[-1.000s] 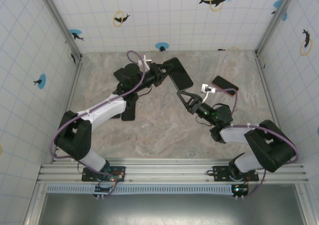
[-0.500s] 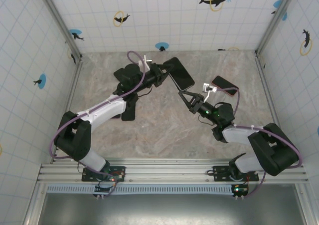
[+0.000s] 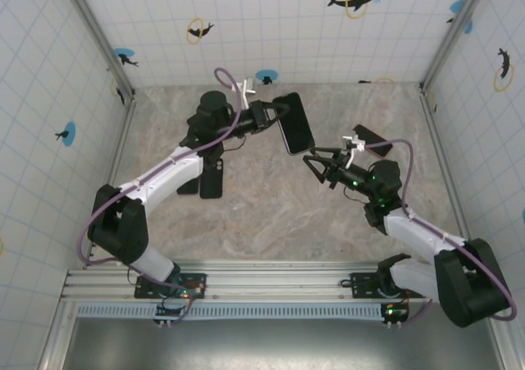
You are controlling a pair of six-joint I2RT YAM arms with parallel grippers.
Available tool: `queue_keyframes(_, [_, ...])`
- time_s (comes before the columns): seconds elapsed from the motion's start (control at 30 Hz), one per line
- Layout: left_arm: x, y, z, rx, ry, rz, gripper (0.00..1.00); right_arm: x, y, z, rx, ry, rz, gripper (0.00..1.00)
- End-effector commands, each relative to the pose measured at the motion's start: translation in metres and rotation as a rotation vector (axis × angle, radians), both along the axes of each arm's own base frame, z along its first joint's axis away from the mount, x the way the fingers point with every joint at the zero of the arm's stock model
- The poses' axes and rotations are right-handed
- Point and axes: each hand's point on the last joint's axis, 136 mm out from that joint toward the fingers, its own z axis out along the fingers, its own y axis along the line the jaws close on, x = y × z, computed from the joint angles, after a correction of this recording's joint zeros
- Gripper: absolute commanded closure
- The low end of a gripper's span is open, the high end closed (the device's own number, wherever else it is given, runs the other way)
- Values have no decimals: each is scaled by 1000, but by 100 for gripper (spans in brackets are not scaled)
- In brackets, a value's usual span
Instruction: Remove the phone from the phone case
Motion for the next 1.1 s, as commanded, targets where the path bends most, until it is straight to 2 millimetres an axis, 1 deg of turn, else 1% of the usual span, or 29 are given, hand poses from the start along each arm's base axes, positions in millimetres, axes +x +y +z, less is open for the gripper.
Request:
queue_keyframes(0.0, [-25,-1,36,0,-273,-168,100,-4,5,-13,-208,-106,69,42])
queue_keyframes(0.07, [-32,2,38,19,-341,-217,100,-7,3,-8,-209,-135,117,42])
queue_keyframes(0.13, [-41,4,42,24,-400,-263,100,-11,6,0,-197,-165,186,43])
queue_keyframes(0.23, [-55,10,48,17,-474,-324,100,-14,13,2,-225,-210,263,47])
queue_keyframes(0.3, [-60,14,51,21,-500,-353,100,-17,16,3,-232,-233,313,51])
queue_keyframes(0.4, [-60,22,53,22,-523,-351,100,-22,21,8,-220,-272,374,60])
queue_keyframes(0.6, [-65,23,51,13,-524,-382,100,-26,33,12,-204,-299,477,72])
queue_keyframes(0.83, [-65,23,50,13,-518,-389,100,-29,44,19,-199,-333,520,77])
queue_keyframes(1.07, [-66,24,51,8,-509,-393,100,-30,49,15,-204,-321,555,84])
